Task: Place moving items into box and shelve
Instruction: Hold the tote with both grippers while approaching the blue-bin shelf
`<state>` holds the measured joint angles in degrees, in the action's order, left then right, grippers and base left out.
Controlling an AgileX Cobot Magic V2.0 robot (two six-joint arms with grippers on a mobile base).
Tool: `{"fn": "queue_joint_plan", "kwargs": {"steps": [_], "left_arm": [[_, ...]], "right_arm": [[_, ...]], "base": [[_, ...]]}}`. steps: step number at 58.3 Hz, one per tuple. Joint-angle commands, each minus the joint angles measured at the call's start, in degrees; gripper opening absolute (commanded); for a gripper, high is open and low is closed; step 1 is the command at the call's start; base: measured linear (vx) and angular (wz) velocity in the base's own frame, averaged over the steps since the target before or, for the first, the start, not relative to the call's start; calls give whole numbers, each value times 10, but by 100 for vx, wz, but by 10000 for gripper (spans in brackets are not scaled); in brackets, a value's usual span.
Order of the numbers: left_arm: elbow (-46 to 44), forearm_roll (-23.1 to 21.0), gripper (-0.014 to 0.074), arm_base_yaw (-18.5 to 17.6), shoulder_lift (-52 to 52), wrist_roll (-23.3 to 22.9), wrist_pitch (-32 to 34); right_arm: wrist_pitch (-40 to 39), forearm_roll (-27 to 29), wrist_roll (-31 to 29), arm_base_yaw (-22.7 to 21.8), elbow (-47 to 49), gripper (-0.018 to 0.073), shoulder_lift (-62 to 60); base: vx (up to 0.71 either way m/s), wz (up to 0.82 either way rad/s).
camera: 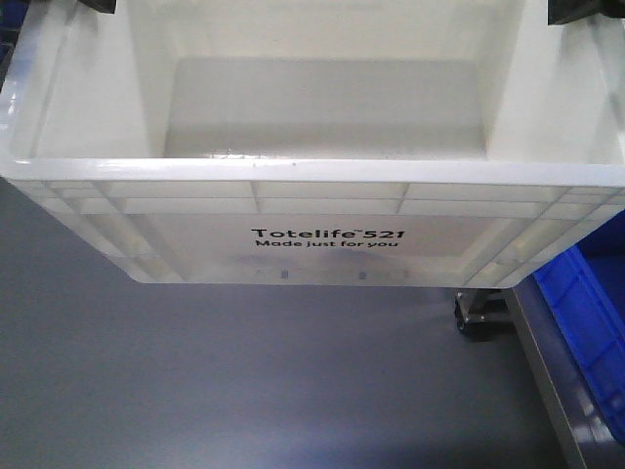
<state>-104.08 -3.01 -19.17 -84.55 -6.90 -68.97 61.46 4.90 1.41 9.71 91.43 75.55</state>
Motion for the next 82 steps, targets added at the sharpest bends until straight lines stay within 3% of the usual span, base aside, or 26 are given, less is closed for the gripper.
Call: {"fn": "queue_joint_plan", "kwargs": {"steps": [1,43,82], "left_arm": [[-24,-2,-1,-4,28,15,76],[-24,-2,-1,-4,28,15,76],[-24,-2,-1,-4,28,15,77]], "right_arm": [[-82,10,-9,-2,24,-4,-25],[-82,10,-9,-2,24,-4,-25],[-78,9,-9,-2,24,-4,-25]], "base": [[50,-10],[51,0],[44,28]]}}
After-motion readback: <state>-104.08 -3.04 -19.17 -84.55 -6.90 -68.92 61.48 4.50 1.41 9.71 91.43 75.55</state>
